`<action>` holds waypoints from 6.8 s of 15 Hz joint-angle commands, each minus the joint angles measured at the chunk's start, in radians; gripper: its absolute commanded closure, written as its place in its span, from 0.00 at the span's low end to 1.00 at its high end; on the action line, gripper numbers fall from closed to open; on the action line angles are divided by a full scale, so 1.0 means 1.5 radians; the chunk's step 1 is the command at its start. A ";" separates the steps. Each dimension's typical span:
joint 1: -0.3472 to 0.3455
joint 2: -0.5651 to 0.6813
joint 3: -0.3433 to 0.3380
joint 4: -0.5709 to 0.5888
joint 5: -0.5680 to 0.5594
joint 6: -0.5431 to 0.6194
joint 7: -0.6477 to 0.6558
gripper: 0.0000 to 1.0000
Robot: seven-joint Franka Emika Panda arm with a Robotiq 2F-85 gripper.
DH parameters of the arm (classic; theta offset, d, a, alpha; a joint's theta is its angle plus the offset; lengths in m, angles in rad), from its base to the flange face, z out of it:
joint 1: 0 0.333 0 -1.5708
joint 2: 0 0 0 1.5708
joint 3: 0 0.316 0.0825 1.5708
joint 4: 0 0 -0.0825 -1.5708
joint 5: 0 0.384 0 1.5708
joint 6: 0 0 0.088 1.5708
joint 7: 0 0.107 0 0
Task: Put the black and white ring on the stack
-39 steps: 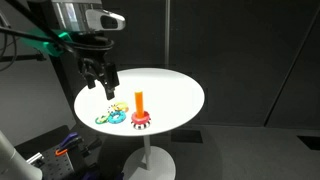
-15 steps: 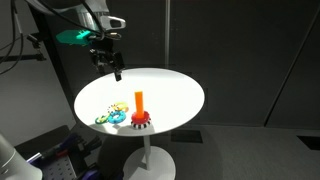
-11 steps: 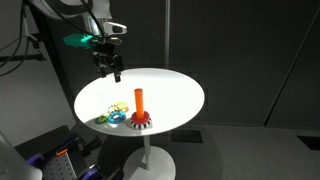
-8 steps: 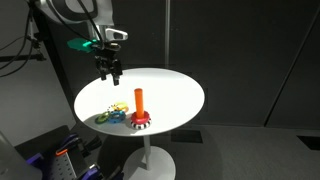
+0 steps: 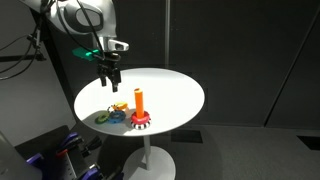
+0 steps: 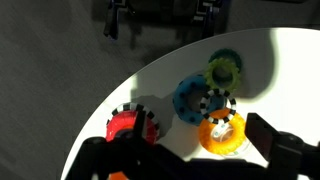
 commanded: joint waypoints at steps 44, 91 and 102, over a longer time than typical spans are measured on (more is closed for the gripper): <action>0.046 0.240 0.044 -0.085 -0.070 0.421 0.241 0.00; -0.064 0.130 -0.045 0.112 -0.070 0.106 0.148 0.59; -0.058 0.148 -0.057 0.121 -0.047 0.032 0.103 0.02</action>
